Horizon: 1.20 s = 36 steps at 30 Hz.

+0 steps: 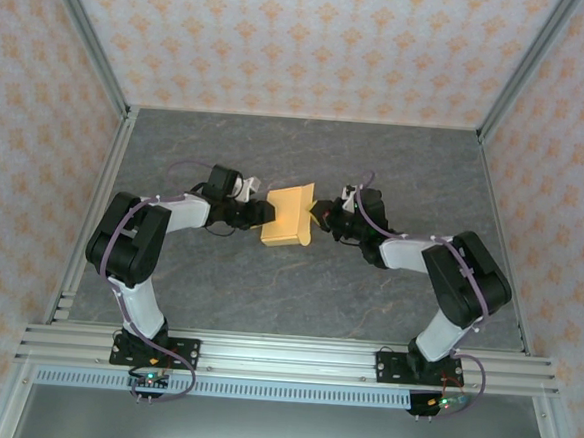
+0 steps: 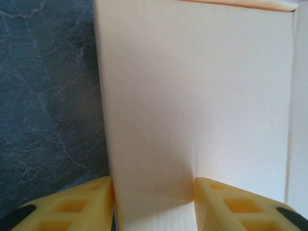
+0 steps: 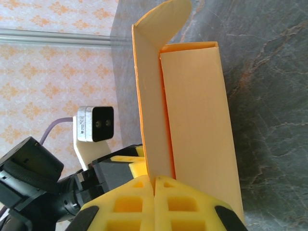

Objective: Fold the paper box

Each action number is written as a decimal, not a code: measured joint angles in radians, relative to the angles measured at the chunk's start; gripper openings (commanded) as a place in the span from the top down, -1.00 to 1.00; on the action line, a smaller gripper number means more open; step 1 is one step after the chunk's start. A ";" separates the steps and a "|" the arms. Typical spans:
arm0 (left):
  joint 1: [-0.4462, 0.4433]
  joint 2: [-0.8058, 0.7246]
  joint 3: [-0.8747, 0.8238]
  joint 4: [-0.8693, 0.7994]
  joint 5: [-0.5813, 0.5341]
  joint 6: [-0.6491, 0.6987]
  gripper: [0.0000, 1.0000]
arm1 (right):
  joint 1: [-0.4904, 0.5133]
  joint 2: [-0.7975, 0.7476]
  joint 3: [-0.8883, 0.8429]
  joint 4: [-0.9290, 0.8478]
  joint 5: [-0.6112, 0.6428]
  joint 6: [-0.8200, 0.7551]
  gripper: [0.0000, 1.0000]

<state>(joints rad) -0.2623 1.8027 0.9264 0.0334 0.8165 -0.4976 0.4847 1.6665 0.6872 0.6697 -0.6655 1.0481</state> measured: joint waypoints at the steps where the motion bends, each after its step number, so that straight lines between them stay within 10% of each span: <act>1: 0.000 0.000 0.002 0.000 0.001 0.000 0.08 | 0.002 -0.005 0.000 0.000 0.000 0.000 1.00; 36: -0.059 -0.035 0.000 -0.112 -0.135 0.028 -0.13 | 0.115 -0.058 0.084 -0.203 0.120 -0.072 1.00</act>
<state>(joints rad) -0.3210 1.7679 0.9268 -0.0784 0.6819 -0.4698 0.5999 1.6085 0.7708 0.4664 -0.5457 0.9756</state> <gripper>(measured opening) 0.538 0.045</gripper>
